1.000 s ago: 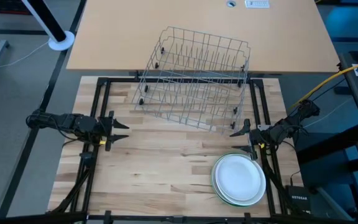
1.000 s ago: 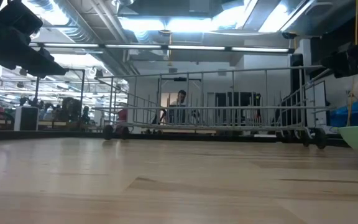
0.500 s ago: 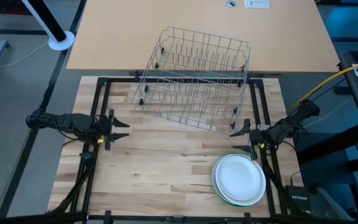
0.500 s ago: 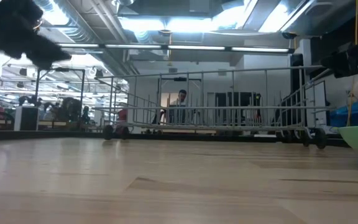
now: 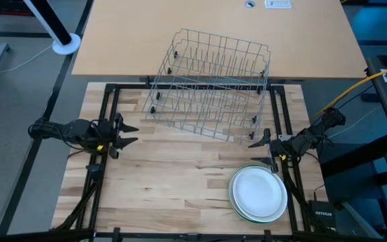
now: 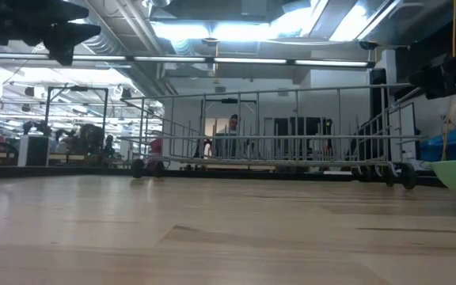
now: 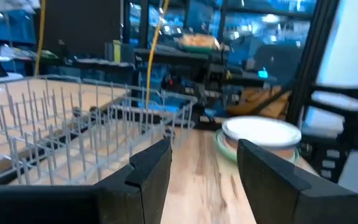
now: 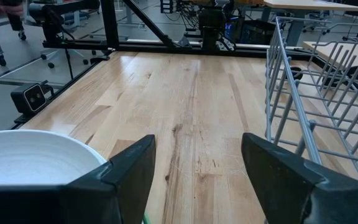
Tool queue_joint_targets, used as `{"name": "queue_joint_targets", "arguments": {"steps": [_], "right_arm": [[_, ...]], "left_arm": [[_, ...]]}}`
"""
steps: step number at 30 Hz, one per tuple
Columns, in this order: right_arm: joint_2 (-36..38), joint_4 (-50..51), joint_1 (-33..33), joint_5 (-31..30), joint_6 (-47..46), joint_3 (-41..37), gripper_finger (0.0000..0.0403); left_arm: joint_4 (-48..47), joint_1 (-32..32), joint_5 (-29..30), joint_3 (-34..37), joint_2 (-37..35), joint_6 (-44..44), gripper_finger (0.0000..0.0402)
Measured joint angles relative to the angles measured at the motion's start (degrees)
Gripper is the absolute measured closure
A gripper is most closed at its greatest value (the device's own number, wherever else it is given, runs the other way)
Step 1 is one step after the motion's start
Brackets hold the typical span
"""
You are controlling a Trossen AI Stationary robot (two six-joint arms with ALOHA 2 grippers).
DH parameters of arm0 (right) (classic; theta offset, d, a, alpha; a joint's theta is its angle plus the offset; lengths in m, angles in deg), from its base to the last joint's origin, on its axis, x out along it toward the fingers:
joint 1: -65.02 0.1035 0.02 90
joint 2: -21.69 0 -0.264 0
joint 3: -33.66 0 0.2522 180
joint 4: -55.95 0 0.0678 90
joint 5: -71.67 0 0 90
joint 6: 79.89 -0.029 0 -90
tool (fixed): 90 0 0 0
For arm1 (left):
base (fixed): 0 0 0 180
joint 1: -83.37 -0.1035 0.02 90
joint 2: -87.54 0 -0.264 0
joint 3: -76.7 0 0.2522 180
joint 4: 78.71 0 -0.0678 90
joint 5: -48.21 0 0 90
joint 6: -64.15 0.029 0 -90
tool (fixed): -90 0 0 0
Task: Sort dishes
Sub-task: Put the white plate into the gray dishwasher rack
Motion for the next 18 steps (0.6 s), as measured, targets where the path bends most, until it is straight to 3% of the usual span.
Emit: {"name": "queue_joint_targets", "arguments": {"steps": [9,18], "right_arm": [[0.0,0.0,0.0,0.0,0.0,0.0,0.0158],[0.0,0.0,0.0,0.0,0.0,0.0,0.0158]], "left_arm": [[15.5,0.0,0.0,0.0,7.5,-4.2,0.0226],[42.6,0.0,-6.5,-1.5,31.4,-1.0,0.0226]]}}
